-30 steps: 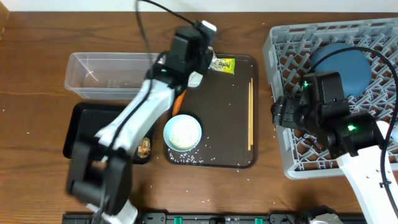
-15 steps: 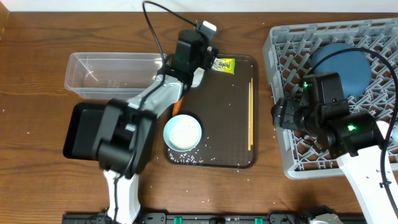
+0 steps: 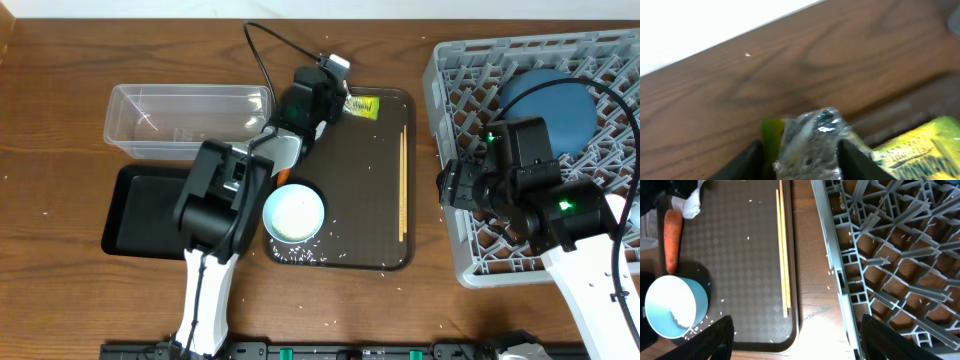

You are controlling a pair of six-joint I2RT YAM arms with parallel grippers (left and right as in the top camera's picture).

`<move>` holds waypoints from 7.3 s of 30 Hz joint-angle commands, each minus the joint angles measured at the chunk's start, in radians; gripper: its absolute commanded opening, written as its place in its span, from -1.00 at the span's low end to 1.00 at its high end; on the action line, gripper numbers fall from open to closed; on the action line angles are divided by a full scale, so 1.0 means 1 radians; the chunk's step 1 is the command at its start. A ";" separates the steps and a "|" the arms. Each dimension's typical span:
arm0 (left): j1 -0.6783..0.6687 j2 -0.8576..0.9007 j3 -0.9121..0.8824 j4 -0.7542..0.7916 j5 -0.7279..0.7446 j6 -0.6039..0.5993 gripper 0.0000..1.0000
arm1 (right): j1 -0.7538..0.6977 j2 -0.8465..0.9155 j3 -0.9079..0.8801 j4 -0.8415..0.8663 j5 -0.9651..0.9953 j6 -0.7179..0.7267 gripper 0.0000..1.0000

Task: Sort waste into correct bins and load items into the dishwasher rack
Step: 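Grasp the green-yellow snack wrapper with the left gripper, then carry the wrapper with the left gripper and drop it in the clear bin, then move the left gripper to the white tissue and grasp it, then carry the tissue with the left gripper and drop it in the clear bin, then reach the left gripper to the orange carrot and grasp it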

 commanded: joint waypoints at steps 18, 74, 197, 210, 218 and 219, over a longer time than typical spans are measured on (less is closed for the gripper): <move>-0.026 -0.085 -0.003 -0.279 0.152 -0.034 -0.88 | 0.013 0.037 0.004 -0.003 -0.006 0.011 0.47; -0.022 -0.708 0.000 -1.073 -0.352 -0.128 -0.87 | 0.014 0.037 0.004 0.011 -0.005 -0.001 0.52; -0.009 -0.652 -0.037 -1.095 -0.051 -0.112 -0.03 | 0.014 0.037 0.004 -0.006 -0.031 0.018 0.64; -0.040 -0.332 -0.039 -0.971 -0.175 -0.225 -0.03 | 0.014 0.037 0.004 -0.021 -0.031 0.014 0.64; -0.040 -0.225 -0.039 -0.937 -0.191 -0.229 -0.02 | 0.014 0.037 0.004 -0.012 -0.031 0.014 0.64; -0.040 -0.219 -0.039 -0.933 -0.191 -0.229 -0.02 | 0.014 0.037 0.004 -0.011 -0.031 0.014 0.64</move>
